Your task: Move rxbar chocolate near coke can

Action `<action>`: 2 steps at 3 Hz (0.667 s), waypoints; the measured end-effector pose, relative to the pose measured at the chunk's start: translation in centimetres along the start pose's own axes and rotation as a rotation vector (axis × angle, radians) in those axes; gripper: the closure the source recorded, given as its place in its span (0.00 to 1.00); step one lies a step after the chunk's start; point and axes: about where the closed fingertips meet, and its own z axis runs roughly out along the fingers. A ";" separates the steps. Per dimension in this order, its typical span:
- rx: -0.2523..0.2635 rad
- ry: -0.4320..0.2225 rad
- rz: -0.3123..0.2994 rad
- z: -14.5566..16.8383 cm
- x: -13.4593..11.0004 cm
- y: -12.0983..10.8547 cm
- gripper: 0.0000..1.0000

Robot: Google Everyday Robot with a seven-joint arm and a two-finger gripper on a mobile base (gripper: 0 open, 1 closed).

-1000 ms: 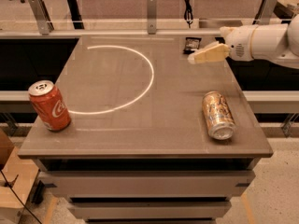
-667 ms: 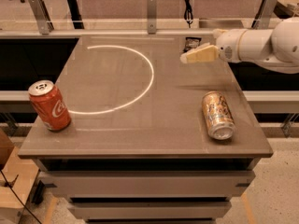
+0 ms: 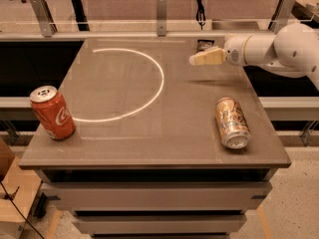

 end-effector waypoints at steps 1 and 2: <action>0.000 -0.013 0.049 1.4 0.8 -1.4 0.00; -0.007 -0.022 0.095 2.8 1.5 -2.5 0.00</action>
Offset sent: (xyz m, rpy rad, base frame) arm 0.0545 -0.0141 -0.0312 0.1344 0.0716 -0.0408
